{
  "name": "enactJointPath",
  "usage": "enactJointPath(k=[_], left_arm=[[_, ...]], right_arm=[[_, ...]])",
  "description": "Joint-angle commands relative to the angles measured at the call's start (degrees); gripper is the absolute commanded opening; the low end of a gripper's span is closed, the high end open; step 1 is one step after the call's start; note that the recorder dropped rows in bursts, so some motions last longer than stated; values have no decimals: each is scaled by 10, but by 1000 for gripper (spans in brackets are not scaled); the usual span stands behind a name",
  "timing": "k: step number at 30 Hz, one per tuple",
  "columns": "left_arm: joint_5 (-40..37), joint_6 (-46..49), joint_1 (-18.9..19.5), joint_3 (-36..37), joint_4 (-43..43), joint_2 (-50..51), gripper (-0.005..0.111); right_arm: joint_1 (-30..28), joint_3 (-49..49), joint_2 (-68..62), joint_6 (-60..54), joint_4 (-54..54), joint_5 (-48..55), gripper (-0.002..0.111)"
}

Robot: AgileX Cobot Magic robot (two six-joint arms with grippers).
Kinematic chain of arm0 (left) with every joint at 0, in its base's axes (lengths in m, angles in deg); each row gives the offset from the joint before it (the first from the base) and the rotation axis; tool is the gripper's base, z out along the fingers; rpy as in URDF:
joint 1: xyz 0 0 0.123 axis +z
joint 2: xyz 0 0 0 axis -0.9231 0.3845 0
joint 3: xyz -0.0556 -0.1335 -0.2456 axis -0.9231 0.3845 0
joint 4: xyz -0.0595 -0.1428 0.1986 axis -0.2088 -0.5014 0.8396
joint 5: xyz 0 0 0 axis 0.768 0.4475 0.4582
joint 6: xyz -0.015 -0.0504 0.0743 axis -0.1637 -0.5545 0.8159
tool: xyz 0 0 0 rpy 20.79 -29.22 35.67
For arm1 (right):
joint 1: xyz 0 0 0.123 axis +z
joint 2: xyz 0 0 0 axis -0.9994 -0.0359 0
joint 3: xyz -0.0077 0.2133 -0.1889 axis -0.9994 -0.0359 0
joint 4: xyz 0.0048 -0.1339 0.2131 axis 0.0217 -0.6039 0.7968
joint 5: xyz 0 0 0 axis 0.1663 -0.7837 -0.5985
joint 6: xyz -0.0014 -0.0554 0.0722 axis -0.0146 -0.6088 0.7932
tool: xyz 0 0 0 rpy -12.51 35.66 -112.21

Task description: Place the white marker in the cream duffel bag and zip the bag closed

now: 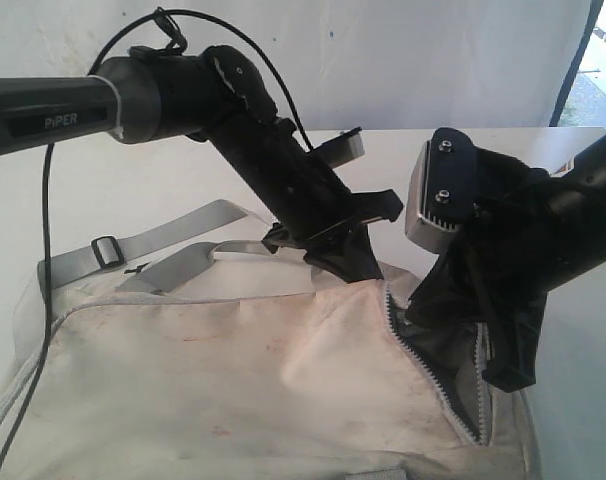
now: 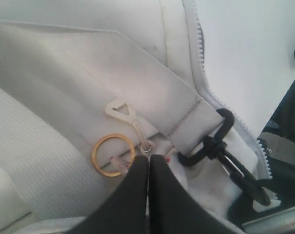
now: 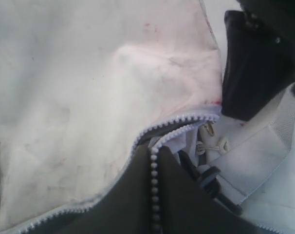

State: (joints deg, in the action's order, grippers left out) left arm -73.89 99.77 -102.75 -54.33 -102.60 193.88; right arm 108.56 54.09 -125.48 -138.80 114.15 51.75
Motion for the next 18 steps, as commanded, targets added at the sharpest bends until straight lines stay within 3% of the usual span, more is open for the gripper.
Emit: enactJointPath(k=[1, 7, 9, 18], left_arm=[[-3, -8, 10, 2, -6, -13, 14], [-3, -11, 11, 2, 17, -13, 66], [-3, -11, 13, 2, 33, -13, 78], [-3, -29, 14, 2, 73, -11, 80]], right_arm=[[0, -1, -1, -5, 3, 1, 0], [0, -1, -1, -5, 3, 2, 0], [0, -1, -1, -5, 3, 2, 0], [0, -1, -1, -2, 5, 9, 0]])
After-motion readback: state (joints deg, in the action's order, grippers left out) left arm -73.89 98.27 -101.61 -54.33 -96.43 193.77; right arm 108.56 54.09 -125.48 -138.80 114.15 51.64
